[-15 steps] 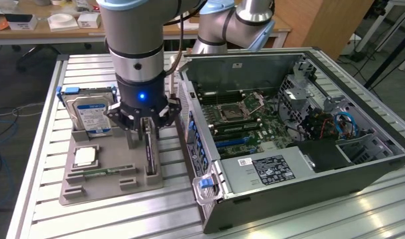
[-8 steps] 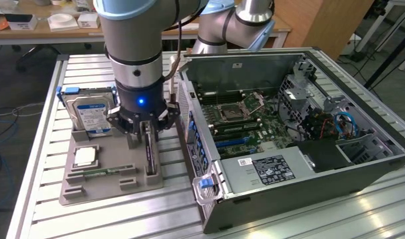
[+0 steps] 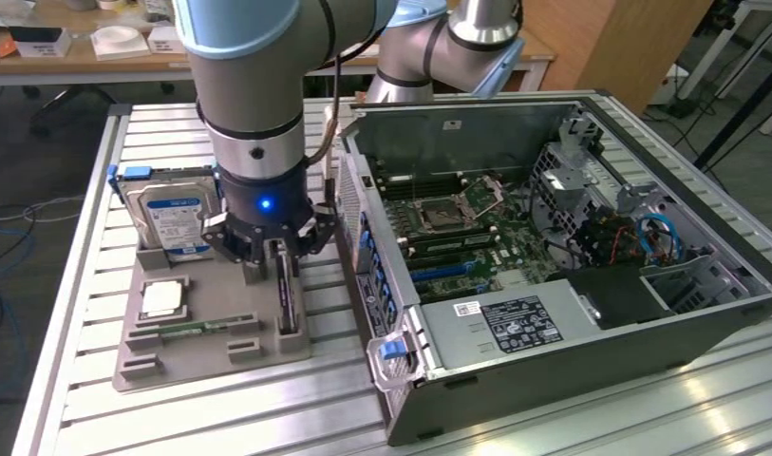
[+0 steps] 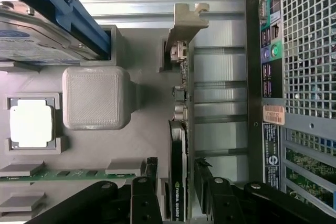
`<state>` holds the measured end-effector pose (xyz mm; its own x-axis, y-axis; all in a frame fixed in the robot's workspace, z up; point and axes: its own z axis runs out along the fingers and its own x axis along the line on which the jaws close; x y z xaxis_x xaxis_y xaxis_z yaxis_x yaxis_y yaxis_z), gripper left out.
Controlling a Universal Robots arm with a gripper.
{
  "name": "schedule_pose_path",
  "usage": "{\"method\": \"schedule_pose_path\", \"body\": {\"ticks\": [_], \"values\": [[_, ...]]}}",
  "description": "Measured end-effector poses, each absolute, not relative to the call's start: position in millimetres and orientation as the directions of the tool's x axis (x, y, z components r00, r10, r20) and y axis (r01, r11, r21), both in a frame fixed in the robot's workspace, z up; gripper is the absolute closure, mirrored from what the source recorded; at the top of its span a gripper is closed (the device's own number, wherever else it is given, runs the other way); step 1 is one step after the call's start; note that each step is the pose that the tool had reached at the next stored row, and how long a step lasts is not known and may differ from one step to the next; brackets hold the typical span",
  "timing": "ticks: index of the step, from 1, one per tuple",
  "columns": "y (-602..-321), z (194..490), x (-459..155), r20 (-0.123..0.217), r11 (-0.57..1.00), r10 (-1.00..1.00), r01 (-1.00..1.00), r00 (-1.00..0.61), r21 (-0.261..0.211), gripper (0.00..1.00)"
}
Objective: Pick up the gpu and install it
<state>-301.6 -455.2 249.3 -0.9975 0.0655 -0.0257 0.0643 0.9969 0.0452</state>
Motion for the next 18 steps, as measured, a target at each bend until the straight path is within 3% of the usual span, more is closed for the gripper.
{"method": "schedule_pose_path", "body": {"ticks": [18], "values": [[-451.1,235.6,-299.7,-0.026,0.998,0.046,0.045,-0.999,0.045,0.6]]}}
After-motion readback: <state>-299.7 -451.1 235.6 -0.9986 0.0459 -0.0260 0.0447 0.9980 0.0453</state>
